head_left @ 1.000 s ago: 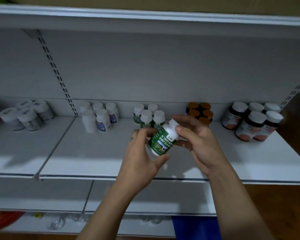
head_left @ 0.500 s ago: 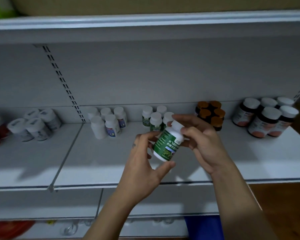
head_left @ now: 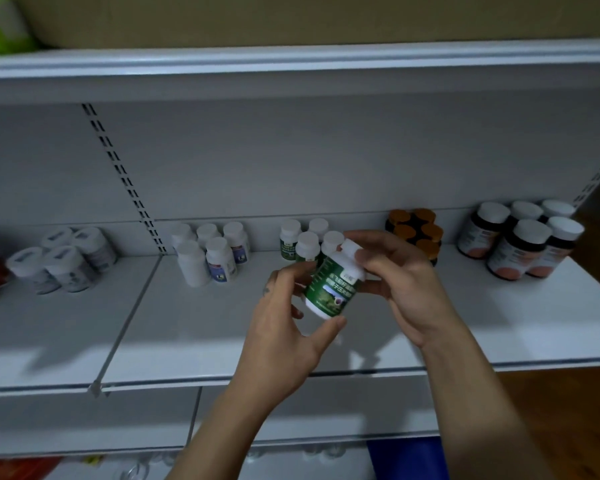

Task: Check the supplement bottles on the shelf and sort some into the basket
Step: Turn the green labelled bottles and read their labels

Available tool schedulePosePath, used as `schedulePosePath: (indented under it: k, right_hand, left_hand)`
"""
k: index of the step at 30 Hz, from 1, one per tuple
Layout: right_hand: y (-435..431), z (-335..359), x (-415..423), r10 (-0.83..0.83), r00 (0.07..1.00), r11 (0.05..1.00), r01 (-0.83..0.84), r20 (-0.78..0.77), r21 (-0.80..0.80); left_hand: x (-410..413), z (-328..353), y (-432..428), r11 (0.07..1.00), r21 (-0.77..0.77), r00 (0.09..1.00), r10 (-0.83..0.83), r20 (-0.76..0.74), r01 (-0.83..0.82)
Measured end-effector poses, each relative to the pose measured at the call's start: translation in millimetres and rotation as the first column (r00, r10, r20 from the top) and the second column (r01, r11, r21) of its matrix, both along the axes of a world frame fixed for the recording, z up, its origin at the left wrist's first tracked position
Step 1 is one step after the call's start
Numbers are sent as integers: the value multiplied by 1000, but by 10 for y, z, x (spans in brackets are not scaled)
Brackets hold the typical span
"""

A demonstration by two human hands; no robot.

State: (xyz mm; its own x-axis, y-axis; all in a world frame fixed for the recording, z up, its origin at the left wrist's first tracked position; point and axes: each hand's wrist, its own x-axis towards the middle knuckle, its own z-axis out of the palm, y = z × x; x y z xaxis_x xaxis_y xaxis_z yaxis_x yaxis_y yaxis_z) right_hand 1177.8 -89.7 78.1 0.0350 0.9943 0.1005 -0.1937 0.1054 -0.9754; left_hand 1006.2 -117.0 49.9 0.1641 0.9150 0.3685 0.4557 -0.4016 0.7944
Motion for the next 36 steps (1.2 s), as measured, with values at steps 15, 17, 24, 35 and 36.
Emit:
schedulePosePath:
  k: [15, 17, 24, 35, 36]
  right_hand:
    - [-57, -167, 359, 179, 984, 982, -179, 6, -62]
    - [-72, -167, 358, 174, 984, 983, -175, -37, -53]
    - [-104, -148, 247, -57, 988, 990, 74, 142, -116]
    - [-9, -87, 254, 42, 970, 989, -6, 238, -148]
    - [5, -92, 272, 57, 969, 990, -23, 239, -141]
  left_hand:
    - [264, -91, -189, 961, -262, 952, -8, 306, 92]
    - [269, -96, -185, 953, -286, 943, -2, 334, 104]
    - [342, -110, -146, 970, -240, 998, -25, 55, 38]
    - [337, -170, -16, 950, -286, 970, -54, 236, 122]
    - [332, -179, -15, 942, -298, 957, -66, 281, 153]
